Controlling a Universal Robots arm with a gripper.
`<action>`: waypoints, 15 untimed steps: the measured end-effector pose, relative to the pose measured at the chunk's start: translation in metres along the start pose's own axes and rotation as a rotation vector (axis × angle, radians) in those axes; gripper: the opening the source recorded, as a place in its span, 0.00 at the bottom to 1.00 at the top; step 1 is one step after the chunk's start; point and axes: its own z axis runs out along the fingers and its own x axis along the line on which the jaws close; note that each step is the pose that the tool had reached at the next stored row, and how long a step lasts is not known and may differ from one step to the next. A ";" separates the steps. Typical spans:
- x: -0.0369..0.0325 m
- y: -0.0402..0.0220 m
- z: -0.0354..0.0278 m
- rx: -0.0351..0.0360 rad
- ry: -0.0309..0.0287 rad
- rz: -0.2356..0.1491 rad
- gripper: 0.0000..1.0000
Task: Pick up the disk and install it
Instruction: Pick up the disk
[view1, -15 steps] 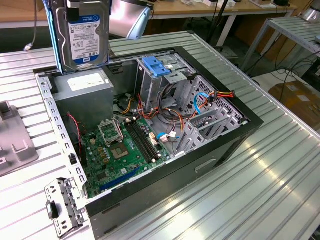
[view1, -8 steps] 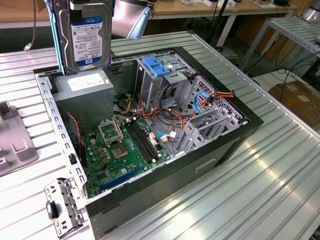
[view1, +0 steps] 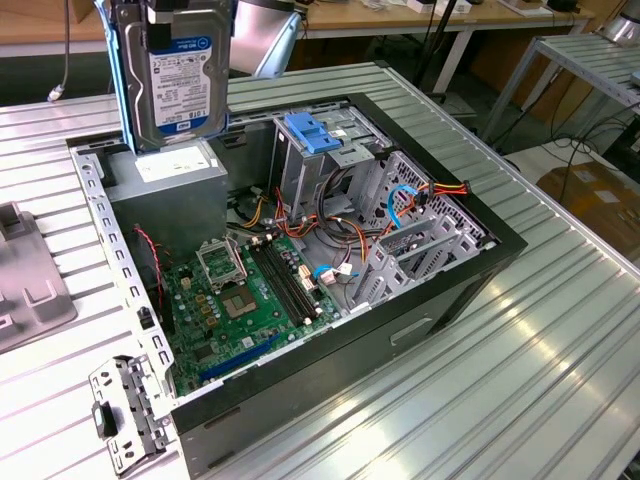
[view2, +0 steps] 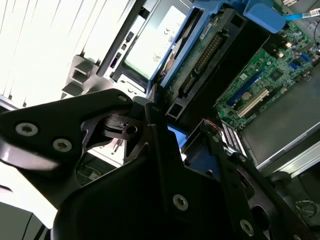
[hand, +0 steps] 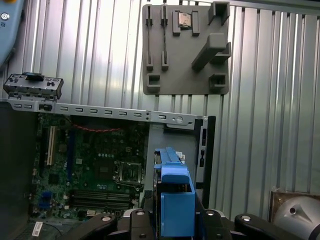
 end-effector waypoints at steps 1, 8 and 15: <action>0.0006 -0.0003 0.0000 0.0000 -0.0001 0.000 0.37; 0.0052 -0.0021 0.0000 0.0001 -0.0001 0.000 0.37; 0.0107 -0.0045 -0.0001 0.0000 -0.0001 0.000 0.37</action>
